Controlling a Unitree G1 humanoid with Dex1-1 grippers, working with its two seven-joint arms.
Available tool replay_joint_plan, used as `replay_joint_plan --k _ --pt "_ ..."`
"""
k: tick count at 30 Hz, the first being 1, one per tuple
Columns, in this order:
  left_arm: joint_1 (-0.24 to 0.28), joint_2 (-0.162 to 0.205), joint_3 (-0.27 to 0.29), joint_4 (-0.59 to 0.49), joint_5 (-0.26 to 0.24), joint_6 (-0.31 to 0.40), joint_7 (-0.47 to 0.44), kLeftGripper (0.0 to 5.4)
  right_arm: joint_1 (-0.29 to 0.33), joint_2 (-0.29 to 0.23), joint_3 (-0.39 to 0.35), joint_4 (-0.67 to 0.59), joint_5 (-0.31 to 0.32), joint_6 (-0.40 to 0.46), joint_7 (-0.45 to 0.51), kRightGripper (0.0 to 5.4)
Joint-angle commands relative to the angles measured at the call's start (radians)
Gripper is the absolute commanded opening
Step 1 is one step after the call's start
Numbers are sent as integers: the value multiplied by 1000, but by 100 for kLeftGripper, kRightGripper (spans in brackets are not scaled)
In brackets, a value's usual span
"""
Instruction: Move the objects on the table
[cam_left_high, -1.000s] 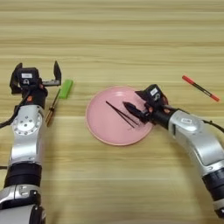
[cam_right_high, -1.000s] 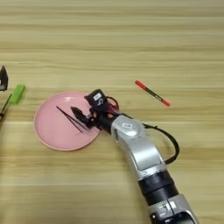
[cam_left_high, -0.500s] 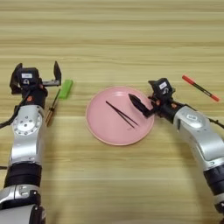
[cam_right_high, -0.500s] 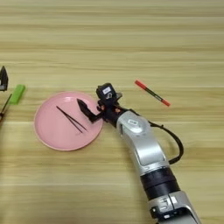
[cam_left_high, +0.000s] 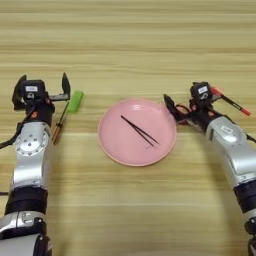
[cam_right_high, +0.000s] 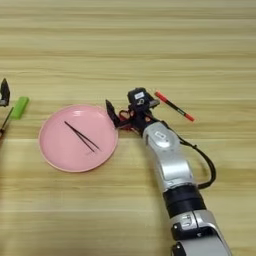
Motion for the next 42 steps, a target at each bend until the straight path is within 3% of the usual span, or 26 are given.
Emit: replay_joint_plan --k 1,16,20,25,36,42 --pt "17 13 -5 11 9 -5 -12 540 -47 -5 -72 43 0 -41 -81 537" --pt "46 36 -4 58 15 -20 -36 540 -101 -30 -209 164 14 -108 -225 537" --pt "78 45 -19 41 8 -3 -75 540 -105 -27 -216 162 15 -112 -229 537" --pt "124 48 -29 -5 -10 55 -118 540 -105 -17 -213 161 16 -108 -229 537" --pt "217 64 -60 -110 12 178 -161 540 -108 -13 -216 158 21 -102 -239 537" --pt "232 71 -74 -124 19 244 -168 540 -109 -14 -217 156 27 -103 -244 537"
